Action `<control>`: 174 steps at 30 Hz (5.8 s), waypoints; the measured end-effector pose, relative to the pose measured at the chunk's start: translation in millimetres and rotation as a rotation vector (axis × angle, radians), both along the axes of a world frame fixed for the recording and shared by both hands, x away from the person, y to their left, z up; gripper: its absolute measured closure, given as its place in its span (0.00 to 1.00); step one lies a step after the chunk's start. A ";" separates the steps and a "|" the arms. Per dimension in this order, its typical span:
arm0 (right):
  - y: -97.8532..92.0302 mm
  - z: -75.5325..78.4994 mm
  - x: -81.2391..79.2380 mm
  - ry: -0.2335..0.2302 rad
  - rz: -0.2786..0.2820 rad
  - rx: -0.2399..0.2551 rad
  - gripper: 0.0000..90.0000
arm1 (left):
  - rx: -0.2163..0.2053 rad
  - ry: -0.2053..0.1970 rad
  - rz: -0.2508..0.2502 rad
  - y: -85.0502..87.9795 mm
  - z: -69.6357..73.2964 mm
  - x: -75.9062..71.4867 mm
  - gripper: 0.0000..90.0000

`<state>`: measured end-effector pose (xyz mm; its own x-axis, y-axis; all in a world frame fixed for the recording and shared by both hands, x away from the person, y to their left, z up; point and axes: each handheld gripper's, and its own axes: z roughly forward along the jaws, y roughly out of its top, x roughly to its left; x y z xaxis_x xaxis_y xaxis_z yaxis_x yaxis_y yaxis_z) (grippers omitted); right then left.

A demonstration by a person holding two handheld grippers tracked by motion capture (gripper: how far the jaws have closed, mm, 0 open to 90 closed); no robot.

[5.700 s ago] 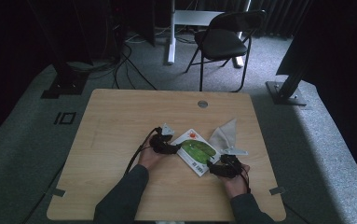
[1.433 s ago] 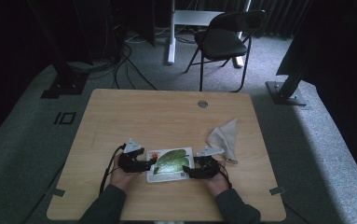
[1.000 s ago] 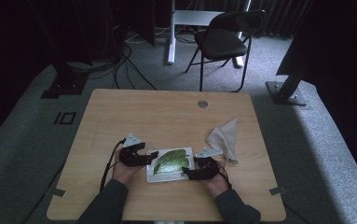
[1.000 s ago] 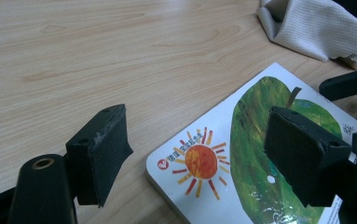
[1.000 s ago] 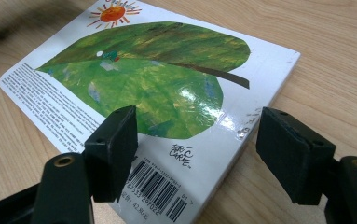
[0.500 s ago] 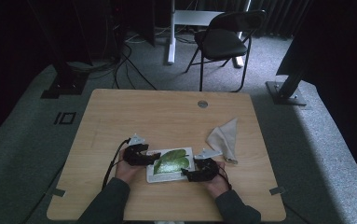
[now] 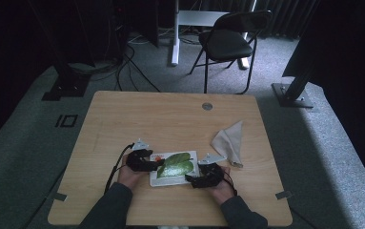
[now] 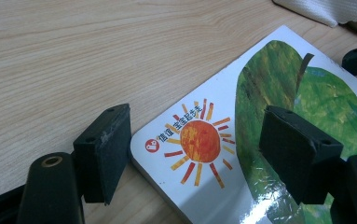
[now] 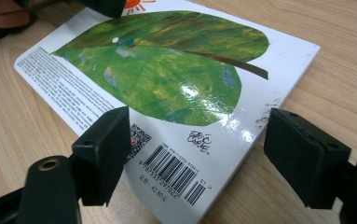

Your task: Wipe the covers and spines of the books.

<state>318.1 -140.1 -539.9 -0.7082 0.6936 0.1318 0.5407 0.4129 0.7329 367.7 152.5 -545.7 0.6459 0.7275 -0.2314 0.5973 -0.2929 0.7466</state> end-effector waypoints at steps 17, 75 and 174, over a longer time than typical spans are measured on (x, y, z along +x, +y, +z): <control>10.4 4.0 -7.5 -0.020 0.040 -0.085 0.13 | -0.052 -0.022 0.005 0.7 9.2 0.1 0.29; 14.0 -4.4 -25.7 -0.099 0.037 -0.175 0.10 | -0.114 -0.046 0.039 3.5 15.7 -6.8 0.33; 8.6 -2.1 -20.4 -0.090 -0.036 -0.053 0.38 | -0.153 -0.160 0.135 15.2 31.9 -15.2 0.44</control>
<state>297.7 -131.5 -542.0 -0.6899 0.7232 0.0314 0.4890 0.4337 0.7568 352.5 167.6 -513.8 0.5826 0.7739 -0.2484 0.4943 -0.0948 0.8641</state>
